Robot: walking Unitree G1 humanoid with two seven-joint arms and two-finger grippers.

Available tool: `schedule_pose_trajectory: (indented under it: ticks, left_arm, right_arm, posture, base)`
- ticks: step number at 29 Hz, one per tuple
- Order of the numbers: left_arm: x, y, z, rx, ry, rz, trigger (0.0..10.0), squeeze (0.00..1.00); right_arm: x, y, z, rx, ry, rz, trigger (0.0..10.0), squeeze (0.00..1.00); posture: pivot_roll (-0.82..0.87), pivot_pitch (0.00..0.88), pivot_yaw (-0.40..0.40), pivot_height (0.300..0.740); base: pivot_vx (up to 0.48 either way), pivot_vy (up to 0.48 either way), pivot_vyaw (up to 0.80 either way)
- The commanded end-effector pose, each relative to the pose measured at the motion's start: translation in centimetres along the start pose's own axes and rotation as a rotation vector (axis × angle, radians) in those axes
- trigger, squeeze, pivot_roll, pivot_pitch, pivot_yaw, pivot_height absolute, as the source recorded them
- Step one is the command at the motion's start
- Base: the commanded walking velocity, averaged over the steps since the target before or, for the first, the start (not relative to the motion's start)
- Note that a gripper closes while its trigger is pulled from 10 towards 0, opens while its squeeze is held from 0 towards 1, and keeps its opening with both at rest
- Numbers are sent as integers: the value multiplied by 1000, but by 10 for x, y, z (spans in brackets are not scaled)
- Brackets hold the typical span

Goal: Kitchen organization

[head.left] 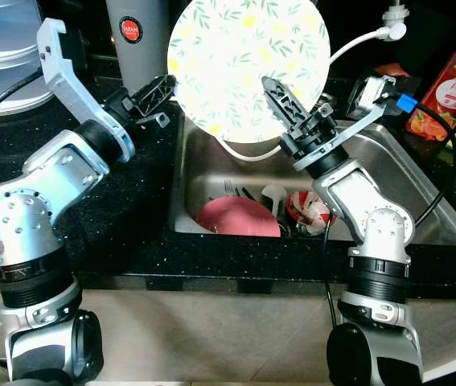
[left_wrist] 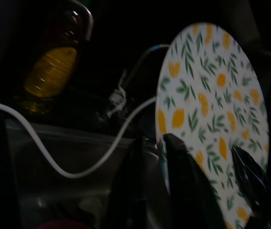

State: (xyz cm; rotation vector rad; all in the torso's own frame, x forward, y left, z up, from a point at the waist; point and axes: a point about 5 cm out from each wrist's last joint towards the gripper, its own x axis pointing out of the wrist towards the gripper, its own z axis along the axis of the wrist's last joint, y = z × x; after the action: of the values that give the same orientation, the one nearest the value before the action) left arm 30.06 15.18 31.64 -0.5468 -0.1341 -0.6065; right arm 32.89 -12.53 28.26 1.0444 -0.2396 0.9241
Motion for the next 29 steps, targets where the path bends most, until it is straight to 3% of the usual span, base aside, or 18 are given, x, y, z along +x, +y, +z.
schedule_pose_trajectory:
  ticks: [1, 6, 7, 14, 18, 20, 23, 24, 25, 26, 27, 29]
  left_arm:
    - [-2, 2, -2, 41, -4, 35, 10000, 1000]
    - [-6, -4, 1, 40, -30, -2, 10000, 1000]
    - [-12, -6, 11, 44, -85, -6, 10000, 0]
    - [-26, -8, 12, 87, -102, -30, 10000, 0]
    - [-28, -2, 8, 89, -81, 9, 10000, 0]
    - [-27, 7, 5, 83, -68, 73, 10000, 0]
    - [-27, 9, 5, 80, -67, 87, 10000, 0]
    - [-27, 10, 5, 80, -65, 96, 10000, 0]
    - [-27, 10, 5, 80, -65, 96, 10000, 0]
    - [-24, 11, 5, 78, -64, 101, 10000, 0]
    - [-22, 13, 4, 70, -64, 112, 10000, 0]
    - [-20, 15, 3, 58, -63, 120, 10000, 0]
  right_arm:
    - [-2, 0, 2, -24, 11, -7, 10000, 0]
    - [1, -1, 4, -39, 1, -19, 10000, 0]
    - [1, -7, 11, -80, -44, -91, 10000, 0]
    - [-11, -34, 30, -150, -172, -326, 10000, 0]
    - [-15, -43, 31, -211, -167, -416, 10000, 0]
    - [-19, -63, 19, -387, -42, -611, 10000, 39]
    - [-21, -71, 13, -463, 17, -680, 10000, 39]
    - [-24, -78, 4, -567, 104, -741, 10000, 1000]
    - [-24, -78, 4, -567, 104, -741, 10000, 1000]
    - [-28, -84, -9, -627, 208, -771, 10000, 1000]
    - [-34, -89, -22, -622, 282, -804, 10000, 1000]
    - [-39, -92, -30, -623, 331, -823, 10000, 1000]
  posture:
    - [286, 0, -66, 740]
    - [291, 0, -72, 740]
    - [293, 0, -80, 740]
    - [303, 17, -84, 740]
    - [308, 28, -84, 740]
    - [313, 27, -86, 740]
    - [309, 25, -83, 740]
    - [305, 24, -78, 740]
    - [305, 24, -78, 740]
    - [304, 24, -78, 740]
    - [292, 28, -79, 740]
    - [283, 29, -76, 740]
  base:
    - [0, 0, 0]
    - [0, 0, 0]
    - [0, 0, 0]
    - [0, 0, 0]
    - [0, 0, 0]
    - [0, 0, 0]
    - [0, 0, 0]
    - [0, 0, 0]
    - [0, 0, 0]
    - [0, 0, 0]
    - [0, 0, 0]
    - [0, 0, 0]
